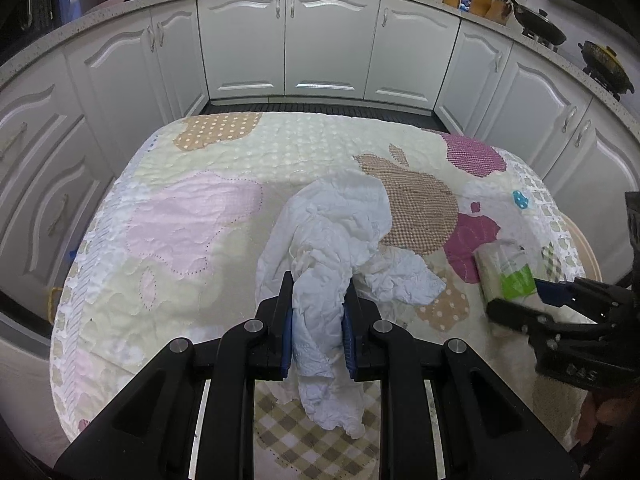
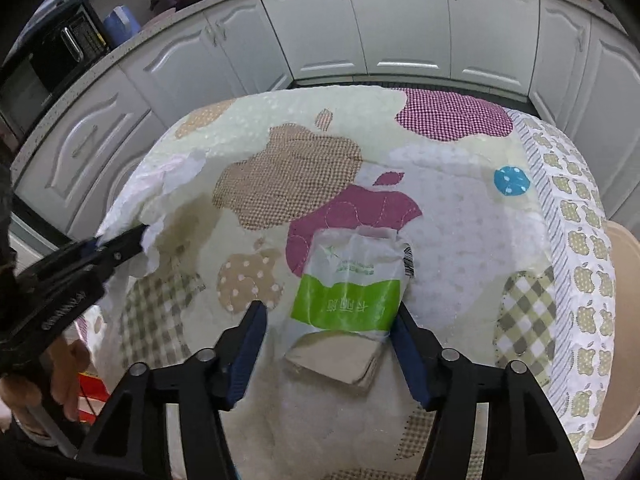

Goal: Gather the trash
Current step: 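Carry the tissues and green-labelled packet over the beige bin with both tools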

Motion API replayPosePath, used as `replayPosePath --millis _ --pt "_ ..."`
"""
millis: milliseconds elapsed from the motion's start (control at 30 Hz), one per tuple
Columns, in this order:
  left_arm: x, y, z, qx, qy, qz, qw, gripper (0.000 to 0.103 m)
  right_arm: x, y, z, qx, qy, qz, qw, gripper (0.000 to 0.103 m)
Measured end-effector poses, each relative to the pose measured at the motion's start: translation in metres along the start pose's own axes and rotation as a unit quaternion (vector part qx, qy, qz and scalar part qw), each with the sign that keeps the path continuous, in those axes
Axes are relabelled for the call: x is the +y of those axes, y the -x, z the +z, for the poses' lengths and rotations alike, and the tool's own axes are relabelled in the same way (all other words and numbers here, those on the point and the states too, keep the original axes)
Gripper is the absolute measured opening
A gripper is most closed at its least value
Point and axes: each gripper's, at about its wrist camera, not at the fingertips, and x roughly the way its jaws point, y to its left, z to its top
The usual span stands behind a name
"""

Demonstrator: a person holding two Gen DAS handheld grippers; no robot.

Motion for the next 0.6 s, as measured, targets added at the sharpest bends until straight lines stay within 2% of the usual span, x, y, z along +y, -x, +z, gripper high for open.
replayPosePath --millis 100,267,600 --pt "-0.004 0.005 0.0 -0.005 -0.001 -0.01 0.9999 0.017 -0.004 0.012 -0.003 -0.008 -0.004 0.017 1.0 0.04" --pt "-0.022 0.012 0.004 -0.004 -0.002 -0.058 0.9983 0.017 -0.014 0.05 -0.01 -0.05 -0.01 0.021 0.999 0.04" --pt "-0.099 0.021 0.012 -0.009 -0.05 -0.098 0.9939 0.017 -0.067 0.102 -0.032 -0.096 -0.065 0.01 0.993 0.04"
